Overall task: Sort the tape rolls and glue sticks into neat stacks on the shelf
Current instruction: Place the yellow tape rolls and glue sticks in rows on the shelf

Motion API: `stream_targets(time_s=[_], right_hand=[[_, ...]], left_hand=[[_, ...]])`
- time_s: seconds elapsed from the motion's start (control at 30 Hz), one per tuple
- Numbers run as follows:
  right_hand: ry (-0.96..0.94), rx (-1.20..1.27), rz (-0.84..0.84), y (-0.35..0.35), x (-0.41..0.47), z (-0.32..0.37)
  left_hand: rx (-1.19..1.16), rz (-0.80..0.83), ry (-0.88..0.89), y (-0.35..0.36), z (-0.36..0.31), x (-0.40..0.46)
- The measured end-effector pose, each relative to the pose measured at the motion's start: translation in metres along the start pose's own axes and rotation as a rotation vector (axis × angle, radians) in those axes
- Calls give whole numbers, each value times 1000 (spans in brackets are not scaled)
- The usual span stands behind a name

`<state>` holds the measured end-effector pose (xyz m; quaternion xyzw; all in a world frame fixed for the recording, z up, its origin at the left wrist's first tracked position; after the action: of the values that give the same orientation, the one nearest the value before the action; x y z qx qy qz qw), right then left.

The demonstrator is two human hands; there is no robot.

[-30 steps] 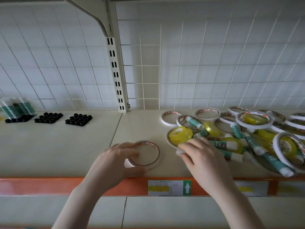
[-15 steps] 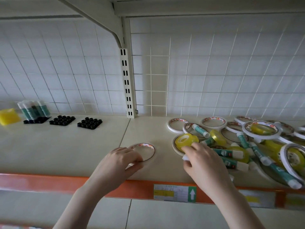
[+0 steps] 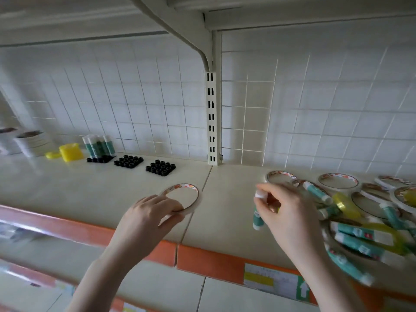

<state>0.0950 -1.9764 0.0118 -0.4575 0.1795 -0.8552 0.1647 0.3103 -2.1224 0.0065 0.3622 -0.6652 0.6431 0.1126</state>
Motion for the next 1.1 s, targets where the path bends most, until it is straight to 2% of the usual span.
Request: stream_targets(time_s=[0.2, 0.3, 0.63, 0.8, 1.1], right_hand=[[-30, 97, 45, 72, 7, 60], [-54, 104, 57, 113, 10, 99], [55, 106, 146, 251, 30, 216], [143, 117, 232, 302, 49, 248], [86, 87, 318, 387, 111, 268]], left_hand=[[69, -71, -81, -41, 74, -25], [101, -98, -70, -64, 120, -38], [125, -90, -12, -132, 291, -78], [139, -93, -9, -141, 349, -92], [201, -125, -43, -123, 409, -80]])
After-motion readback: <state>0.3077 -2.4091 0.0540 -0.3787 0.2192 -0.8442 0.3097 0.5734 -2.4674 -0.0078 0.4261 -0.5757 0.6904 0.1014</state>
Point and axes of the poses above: each hand's wrist, its own x-axis towards the middle knuckle, its own y-axis out of the palm, z = x × y, the point moved 2 cm from there along x, towards the middle knuckle, and after that the axes turned 8 degrees about y, right-handed, at the moved point
